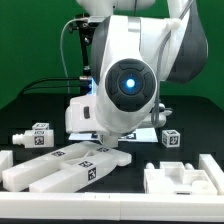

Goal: Assemble chair

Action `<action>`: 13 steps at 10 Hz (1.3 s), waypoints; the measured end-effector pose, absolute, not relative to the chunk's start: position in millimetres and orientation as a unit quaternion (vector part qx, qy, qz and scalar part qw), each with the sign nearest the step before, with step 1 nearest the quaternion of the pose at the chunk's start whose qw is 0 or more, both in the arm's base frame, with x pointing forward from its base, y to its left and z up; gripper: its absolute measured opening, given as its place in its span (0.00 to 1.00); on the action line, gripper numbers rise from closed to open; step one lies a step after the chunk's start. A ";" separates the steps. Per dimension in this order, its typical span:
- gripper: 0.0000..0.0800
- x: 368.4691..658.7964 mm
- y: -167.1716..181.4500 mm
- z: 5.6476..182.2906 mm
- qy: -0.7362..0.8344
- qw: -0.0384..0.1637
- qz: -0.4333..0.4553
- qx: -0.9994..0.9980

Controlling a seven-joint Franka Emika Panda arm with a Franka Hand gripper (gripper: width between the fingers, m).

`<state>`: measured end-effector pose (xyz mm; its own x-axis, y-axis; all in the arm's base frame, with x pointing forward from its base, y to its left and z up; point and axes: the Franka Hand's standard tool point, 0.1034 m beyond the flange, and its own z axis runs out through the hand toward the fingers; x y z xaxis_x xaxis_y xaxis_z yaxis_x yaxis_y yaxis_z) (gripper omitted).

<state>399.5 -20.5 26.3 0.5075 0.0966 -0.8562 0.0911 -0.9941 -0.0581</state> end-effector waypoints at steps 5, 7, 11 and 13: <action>0.78 397.8 -23.4 8.3 -0.069 0.008 0.489 -0.870; 0.55 397.6 -23.0 8.1 -0.069 0.008 0.489 -0.870; 0.36 404.7 -14.8 21.1 -0.065 0.007 0.494 -0.867; 0.36 432.1 -1.7 52.1 -0.057 0.014 0.492 -0.869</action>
Offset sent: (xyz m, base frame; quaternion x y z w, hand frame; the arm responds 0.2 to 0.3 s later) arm 0.0038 -0.0198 -0.0206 -0.0409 0.0083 -0.0314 0.9986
